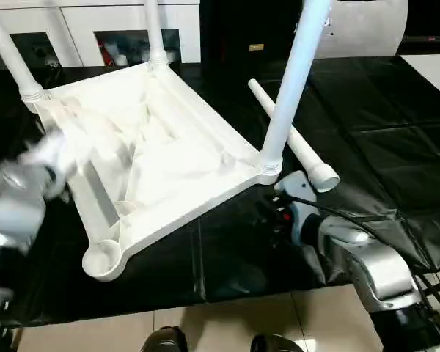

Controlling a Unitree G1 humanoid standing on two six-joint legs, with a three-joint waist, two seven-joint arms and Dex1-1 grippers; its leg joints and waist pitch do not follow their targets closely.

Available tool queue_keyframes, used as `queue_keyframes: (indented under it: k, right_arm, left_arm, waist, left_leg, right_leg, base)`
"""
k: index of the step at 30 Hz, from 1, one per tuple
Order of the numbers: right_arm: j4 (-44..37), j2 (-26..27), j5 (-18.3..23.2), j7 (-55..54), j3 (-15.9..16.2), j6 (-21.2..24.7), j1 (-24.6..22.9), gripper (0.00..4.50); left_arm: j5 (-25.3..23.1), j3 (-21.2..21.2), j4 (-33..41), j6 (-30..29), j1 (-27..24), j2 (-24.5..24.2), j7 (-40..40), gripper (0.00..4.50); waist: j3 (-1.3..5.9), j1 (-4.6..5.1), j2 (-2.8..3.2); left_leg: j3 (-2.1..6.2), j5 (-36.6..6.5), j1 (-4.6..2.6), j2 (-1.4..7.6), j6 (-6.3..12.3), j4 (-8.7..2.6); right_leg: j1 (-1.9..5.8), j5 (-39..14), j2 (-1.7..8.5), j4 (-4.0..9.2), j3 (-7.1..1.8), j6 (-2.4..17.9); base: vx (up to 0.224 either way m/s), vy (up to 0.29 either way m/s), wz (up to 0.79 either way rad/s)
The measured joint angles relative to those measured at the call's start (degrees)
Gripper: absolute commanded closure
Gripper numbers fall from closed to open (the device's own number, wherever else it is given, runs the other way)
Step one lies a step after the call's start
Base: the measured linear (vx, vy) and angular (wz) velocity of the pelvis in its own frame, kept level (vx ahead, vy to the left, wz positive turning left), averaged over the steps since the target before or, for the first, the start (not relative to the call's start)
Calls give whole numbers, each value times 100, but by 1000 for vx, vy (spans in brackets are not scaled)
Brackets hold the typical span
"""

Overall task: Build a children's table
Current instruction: Rotate table base

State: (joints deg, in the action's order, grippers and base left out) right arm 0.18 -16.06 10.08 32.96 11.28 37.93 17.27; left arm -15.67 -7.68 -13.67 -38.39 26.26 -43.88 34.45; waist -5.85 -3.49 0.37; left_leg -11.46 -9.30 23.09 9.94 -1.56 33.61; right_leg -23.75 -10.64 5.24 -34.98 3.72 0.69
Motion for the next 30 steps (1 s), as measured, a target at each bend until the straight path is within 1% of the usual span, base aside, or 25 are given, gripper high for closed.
queue_keyframes:
  k: [1,3,5,8,10,11,13,15,17,19,21,23,25,27,29,30]
  right_arm:
    - [109,39,-38,-8,3,-16,80,0]
    - [450,137,-118,-34,29,-205,270,0]
    - [841,234,-153,-117,33,-419,471,0]
    - [1388,396,-181,-209,28,-702,764,0]
    - [1828,517,-195,-281,5,-957,991,0]
    - [2080,574,-214,-326,-47,-1067,1104,0]
    - [2379,632,-275,-405,-91,-1212,1260,0]
    - [2709,659,-365,-439,-136,-1389,1401,0]
    - [2940,629,-420,-451,-196,-1512,1445,0]
    - [3044,636,-435,-451,-195,-1615,1478,0]
    - [3179,662,-484,-454,-189,-1699,1551,0]
    - [3294,665,-527,-464,-195,-1762,1618,0]
    - [3411,667,-540,-468,-210,-1863,1651,0]
    - [3664,677,-605,-500,-276,-2021,1761,0]
    - [3701,716,-624,-506,-276,-2097,1848,0]
    - [3701,721,-625,-508,-282,-2129,1869,0]
  left_arm:
    - [39,-50,71,-18,-26,-63,175,410]
    - [131,-273,358,-42,-228,-241,658,423]
    - [253,-473,614,-33,-366,-326,1112,440]
    - [500,-603,946,-50,-464,-578,1680,446]
    - [739,-650,1265,74,-624,-757,2164,446]
    - [908,-672,1415,138,-676,-779,2420,446]
    - [1098,-671,1583,232,-751,-747,2661,446]
    - [1409,-622,1749,158,-793,-641,2883,446]
    - [1758,-605,2019,-15,-796,-471,3098,446]
    - [1971,-625,2218,-95,-785,-328,3235,446]
    - [2110,-695,2398,-115,-752,-170,3322,446]
    - [2215,-796,2496,-112,-736,-36,3359,446]
    - [2215,-891,2490,0,-712,111,3369,446]
    - [1985,-1033,2116,443,-505,515,3074,446]
    - [1775,-1117,1821,747,-339,823,2679,446]
    - [1707,-1133,1698,809,-261,936,2514,446]
  waist:
    - [0,13,0]
    - [2,44,-1]
    - [2,41,-1]
    - [3,33,3]
    - [4,24,4]
    - [4,23,5]
    - [4,16,4]
    - [3,13,1]
    - [5,15,-7]
    - [5,64,-9]
    - [5,141,-9]
    - [5,176,-9]
    - [5,176,-8]
    - [3,142,-2]
    - [3,148,-3]
    - [3,152,-2]
  left_leg:
    - [-1,0,-2,0,0,-1]
    - [-2,0,-5,1,0,-1]
    - [-2,0,-4,1,-1,-2]
    - [-2,2,-6,2,-3,-2]
    - [-3,2,-8,1,-3,-1]
    - [-3,2,-9,0,-3,1]
    - [-3,3,-9,0,-4,6]
    - [-4,3,-9,0,-4,14]
    - [-4,3,-8,0,-4,20]
    - [-7,3,-9,0,-4,22]
    - [-8,3,-15,3,-4,21]
    - [-7,7,-16,9,-10,21]
    - [-6,11,-19,16,-17,17]
    - [-4,17,-18,15,-24,17]
    - [-3,18,-17,15,-26,22]
    - [-3,18,-18,15,-26,24]
  right_leg:
    - [-1,2,0,0,-1,3]
    - [-1,2,0,-1,-2,4]
    - [-3,2,0,-3,-2,4]
    - [-2,3,-1,-6,-1,5]
    - [0,3,0,-6,-2,5]
    - [2,5,0,-6,-3,9]
    - [4,11,0,-8,-3,19]
    - [6,15,0,-9,-4,25]
    - [10,18,0,-7,-6,29]
    - [8,21,0,-8,-7,36]
    - [7,21,-2,-18,-7,36]
    - [3,21,-7,-26,-7,36]
    - [2,21,-15,-26,-6,36]
    - [3,24,-15,-30,-5,40]
    - [4,33,-15,-29,-5,53]
    - [4,37,-15,-29,-6,59]
  base:
    - [0,0,0]
    - [0,0,0]
    - [0,0,0]
    - [0,0,0]
    - [0,0,0]
    - [0,0,0]
    - [0,0,0]
    - [0,0,0]
    - [0,0,0]
    - [0,0,0]
    - [0,0,0]
    - [0,0,0]
    - [0,0,0]
    - [0,0,0]
    - [0,0,0]
    - [0,0,0]
